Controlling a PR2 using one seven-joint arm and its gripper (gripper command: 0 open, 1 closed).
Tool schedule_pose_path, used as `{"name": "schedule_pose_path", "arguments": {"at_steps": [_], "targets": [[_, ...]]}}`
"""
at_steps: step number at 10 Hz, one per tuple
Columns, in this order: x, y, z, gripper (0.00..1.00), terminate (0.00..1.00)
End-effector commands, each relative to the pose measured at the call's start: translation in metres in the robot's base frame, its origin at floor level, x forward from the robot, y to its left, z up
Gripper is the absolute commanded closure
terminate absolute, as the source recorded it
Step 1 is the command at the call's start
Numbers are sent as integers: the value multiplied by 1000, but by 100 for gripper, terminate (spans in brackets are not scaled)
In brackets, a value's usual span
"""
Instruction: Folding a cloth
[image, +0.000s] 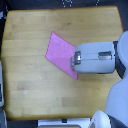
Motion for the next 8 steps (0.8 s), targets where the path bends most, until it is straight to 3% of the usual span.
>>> {"name": "schedule_pose_path", "arguments": {"at_steps": [1,6,8], "targets": [[24,19,34,100,0],[52,66,71,100,0],[72,137,81,100,0]]}}
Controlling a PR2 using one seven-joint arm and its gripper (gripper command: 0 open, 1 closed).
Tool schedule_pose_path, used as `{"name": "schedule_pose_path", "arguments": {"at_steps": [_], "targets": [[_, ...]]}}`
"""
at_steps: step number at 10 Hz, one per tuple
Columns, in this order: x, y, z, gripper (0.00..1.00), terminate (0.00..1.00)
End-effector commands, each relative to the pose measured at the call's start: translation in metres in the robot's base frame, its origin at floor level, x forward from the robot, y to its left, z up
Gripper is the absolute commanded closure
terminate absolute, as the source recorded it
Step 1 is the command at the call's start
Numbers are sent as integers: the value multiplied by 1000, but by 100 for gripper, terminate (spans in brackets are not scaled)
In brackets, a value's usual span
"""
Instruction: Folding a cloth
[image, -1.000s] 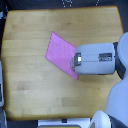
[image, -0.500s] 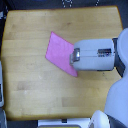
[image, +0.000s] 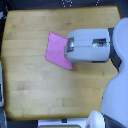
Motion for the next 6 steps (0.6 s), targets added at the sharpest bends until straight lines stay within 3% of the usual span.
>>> {"name": "schedule_pose_path", "arguments": {"at_steps": [1,6], "targets": [[42,129,17,100,0],[57,213,-1,100,0]]}}
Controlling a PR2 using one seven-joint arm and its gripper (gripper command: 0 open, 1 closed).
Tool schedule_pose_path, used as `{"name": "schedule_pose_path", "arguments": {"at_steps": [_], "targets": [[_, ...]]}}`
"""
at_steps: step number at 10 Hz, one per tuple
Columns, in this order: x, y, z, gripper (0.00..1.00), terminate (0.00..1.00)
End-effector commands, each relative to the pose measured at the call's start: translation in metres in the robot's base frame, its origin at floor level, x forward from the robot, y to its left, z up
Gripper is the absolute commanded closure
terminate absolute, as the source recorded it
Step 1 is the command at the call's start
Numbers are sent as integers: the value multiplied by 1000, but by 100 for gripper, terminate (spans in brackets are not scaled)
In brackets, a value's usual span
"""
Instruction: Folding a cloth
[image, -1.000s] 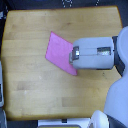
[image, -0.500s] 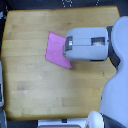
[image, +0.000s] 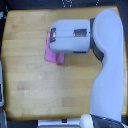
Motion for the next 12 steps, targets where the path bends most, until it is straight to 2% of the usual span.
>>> {"name": "schedule_pose_path", "arguments": {"at_steps": [1,5,11,12], "targets": [[16,92,-22,100,0],[17,113,-40,100,0],[23,106,-46,100,0],[24,106,-46,0,0]]}}
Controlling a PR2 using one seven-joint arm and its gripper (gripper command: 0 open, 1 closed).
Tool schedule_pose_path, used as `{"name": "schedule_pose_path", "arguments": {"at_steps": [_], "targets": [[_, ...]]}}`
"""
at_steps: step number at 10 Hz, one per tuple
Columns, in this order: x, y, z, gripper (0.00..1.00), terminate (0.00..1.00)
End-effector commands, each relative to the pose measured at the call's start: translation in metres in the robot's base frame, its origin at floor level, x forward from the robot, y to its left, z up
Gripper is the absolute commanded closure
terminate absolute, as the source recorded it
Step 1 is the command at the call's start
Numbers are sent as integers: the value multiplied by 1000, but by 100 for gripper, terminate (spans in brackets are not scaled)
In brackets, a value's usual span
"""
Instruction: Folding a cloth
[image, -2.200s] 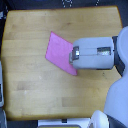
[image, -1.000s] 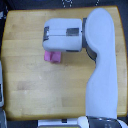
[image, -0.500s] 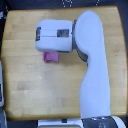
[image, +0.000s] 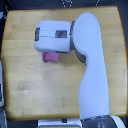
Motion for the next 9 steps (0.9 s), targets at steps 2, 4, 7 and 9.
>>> {"name": "schedule_pose_path", "arguments": {"at_steps": [2,4,7,9], "targets": [[14,11,-14,0,0],[14,11,-14,0,0],[18,10,-14,0,0],[20,9,-13,0,0]]}}
